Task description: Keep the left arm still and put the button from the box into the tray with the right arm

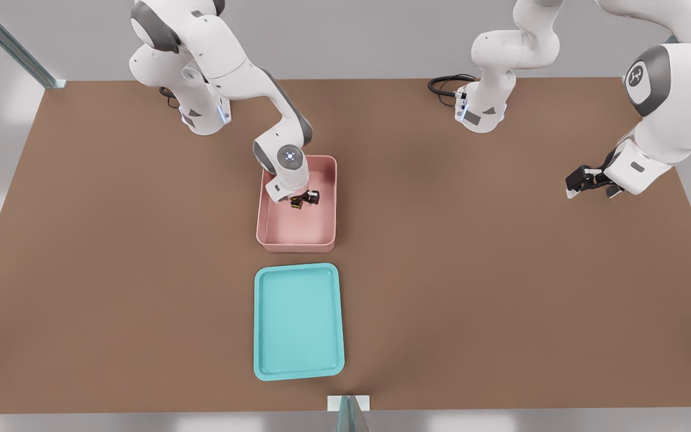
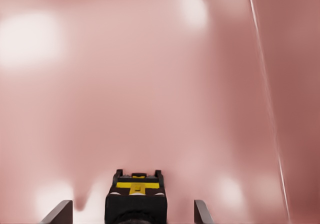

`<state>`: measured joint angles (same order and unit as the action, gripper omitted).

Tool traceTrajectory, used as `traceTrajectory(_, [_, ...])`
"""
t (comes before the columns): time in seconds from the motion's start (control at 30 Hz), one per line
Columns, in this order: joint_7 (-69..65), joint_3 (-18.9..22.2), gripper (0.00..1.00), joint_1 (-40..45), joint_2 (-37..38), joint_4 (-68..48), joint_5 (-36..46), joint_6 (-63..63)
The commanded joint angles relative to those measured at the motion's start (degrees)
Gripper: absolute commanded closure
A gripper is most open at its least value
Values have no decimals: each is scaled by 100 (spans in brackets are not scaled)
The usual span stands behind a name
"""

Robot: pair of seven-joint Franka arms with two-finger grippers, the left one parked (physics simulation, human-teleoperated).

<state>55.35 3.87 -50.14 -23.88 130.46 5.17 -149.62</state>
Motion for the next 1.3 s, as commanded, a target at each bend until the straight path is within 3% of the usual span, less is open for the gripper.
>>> traceTrajectory(0.0, [371,0,9,-4,67,14,1,3])
traceTrajectory(0.17, [292,0,16,5,164,14,10,82])
traceTrajectory(0.5, [178,0,44,31,120,14,10,82])
traceTrajectory(0.7, [186,0,44,31,129,-3,10,82])
traceTrajectory(0.83, [169,0,54,40,129,-3,10,82])
traceTrajectory(1.03, [11,0,54,93,393,-47,10,293])
traceTrajectory(1.17, [-886,105,54,268,1052,-1277,19,2332])
traceTrajectory(1.23, [-1624,184,54,672,833,-2235,28,2877])
traceTrajectory(1.27, [-1808,184,54,962,350,-2991,28,3158])
